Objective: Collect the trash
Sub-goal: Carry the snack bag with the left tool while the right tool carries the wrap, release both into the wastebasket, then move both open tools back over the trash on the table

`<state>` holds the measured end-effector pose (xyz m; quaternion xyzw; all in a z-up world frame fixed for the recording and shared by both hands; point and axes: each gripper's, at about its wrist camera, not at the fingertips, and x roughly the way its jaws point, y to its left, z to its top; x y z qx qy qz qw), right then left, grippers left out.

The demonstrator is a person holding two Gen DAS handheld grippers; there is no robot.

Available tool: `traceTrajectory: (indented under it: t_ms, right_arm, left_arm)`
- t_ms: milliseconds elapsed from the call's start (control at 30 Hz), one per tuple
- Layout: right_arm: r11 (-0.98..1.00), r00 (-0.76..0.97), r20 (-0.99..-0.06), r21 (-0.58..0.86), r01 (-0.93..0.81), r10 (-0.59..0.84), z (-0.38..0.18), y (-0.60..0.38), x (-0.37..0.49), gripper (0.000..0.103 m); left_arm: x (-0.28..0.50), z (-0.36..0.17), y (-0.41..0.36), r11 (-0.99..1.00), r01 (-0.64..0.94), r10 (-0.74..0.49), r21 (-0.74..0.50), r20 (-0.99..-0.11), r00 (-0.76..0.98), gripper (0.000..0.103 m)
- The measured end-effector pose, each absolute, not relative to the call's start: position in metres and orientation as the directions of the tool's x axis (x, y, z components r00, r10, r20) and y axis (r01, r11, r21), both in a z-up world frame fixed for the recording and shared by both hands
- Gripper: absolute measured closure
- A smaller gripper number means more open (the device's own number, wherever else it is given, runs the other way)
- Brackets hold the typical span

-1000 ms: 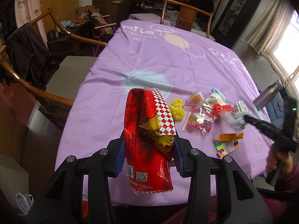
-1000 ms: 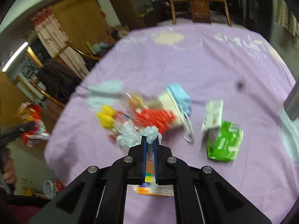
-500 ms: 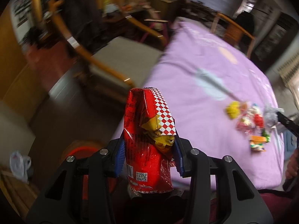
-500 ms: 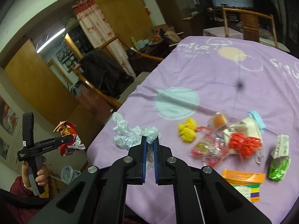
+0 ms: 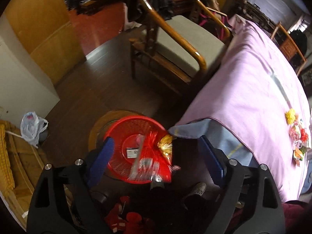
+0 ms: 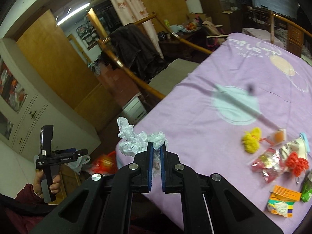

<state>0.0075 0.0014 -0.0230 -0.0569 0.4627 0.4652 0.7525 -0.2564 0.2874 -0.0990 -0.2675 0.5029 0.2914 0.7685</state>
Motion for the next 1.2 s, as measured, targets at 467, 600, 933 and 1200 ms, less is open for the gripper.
traceTrajectory:
  t_ms: [467,600,933,1200]
  right_arm:
    - [0.259,-0.132,-0.781,0.354,-0.899,0.611,-0.020,0.125,-0.082,0.096]
    - [0.163,-0.202,-0.785,0.359,-0.919,0.586,-0.021,0.164,-0.109,0.095]
    - [0.059,-0.283,-0.782,0.376,-0.925,0.555,-0.031,0.230,-0.145,0.067]
    - [0.157,-0.206,-0.781,0.361,-0.919,0.589,-0.029,0.204,-0.115,0.065]
  left_arm:
    - [-0.358,-0.077,0.307,0.508,-0.851,0.265,-0.134,-0.916,0.302,0.015]
    - [-0.391,-0.074,0.308,0.446,-0.885,0.283,-0.133,-0.917,0.281,0.015]
    - [-0.443,-0.061,0.312,0.361,-0.926,0.341,-0.111,-0.908,0.242,0.014]
    - [-0.402,-0.059,0.320,0.452,-0.883,0.316,-0.127,-0.903,0.292,0.014]
